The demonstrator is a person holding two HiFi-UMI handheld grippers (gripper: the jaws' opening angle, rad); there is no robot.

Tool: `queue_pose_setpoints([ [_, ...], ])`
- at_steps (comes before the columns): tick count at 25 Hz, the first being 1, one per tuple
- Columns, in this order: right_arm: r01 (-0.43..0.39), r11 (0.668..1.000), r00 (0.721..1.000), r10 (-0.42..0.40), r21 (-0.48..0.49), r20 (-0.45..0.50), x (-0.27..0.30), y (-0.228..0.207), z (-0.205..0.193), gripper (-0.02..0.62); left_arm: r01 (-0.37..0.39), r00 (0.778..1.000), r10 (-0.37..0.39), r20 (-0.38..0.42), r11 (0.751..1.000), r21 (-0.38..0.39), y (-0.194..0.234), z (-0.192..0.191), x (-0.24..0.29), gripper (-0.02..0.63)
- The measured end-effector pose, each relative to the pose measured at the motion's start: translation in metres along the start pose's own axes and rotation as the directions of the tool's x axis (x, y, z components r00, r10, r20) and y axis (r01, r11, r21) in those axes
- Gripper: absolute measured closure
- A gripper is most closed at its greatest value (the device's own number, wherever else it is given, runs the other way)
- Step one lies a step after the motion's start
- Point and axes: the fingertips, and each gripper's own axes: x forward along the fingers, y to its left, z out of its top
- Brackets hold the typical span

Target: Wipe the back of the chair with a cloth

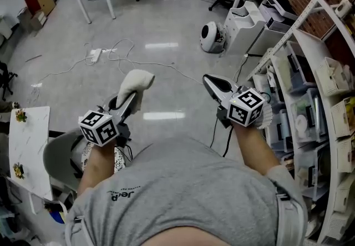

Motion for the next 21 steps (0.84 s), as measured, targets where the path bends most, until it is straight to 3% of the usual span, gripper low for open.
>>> queue_pose_setpoints([
  [21,-0.025,0.999,1.0,0.025,-0.022,-0.012,-0.0005,-0.0015,0.0039,0.592,0.0,1.0,0.0,0.007,1.0,-0.007,-0.0033,0.0002,0.0008,0.466],
])
